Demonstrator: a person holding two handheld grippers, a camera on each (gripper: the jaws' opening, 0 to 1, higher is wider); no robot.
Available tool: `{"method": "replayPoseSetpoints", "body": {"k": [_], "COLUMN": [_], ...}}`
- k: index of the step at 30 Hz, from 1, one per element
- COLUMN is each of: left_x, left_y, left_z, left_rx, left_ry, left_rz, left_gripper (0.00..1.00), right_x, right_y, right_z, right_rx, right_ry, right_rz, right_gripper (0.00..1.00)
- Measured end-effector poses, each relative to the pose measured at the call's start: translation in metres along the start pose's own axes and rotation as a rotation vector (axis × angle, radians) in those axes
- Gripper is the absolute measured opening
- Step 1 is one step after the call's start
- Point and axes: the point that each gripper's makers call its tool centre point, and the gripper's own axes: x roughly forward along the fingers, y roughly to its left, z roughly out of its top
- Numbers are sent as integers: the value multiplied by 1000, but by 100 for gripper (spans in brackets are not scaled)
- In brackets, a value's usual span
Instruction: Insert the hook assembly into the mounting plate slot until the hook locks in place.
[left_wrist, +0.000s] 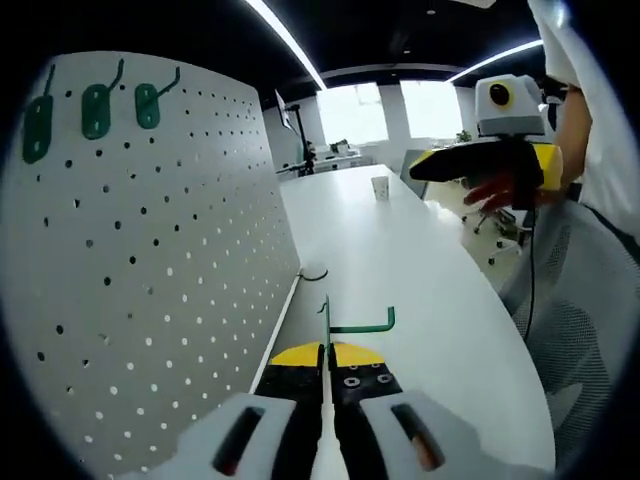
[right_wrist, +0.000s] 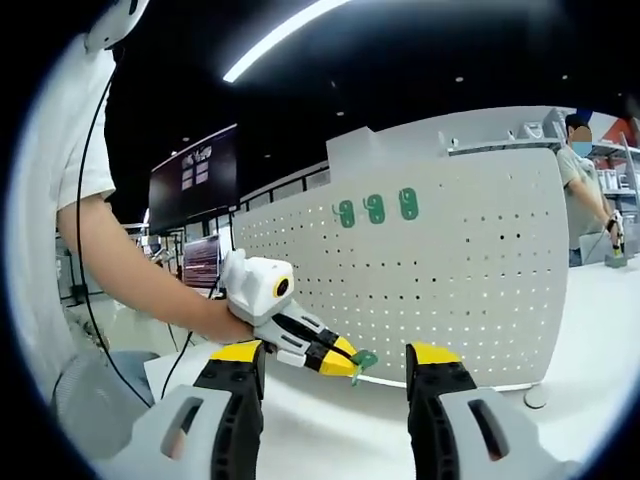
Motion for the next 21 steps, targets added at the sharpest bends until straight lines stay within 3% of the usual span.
{"method": "replayPoseSetpoints", "body": {"k": [21], "left_x": [-32], "left_y": [-3], "left_z": [49], "left_rx": [-52], "left_ry": [-150], "left_rz": [116], "left_gripper": [1], "right_x": [4], "right_y": [12], "right_z": [13], "right_rx": [-19], "right_ry": [-27], "right_rz": [32], "right_gripper": [54]}}
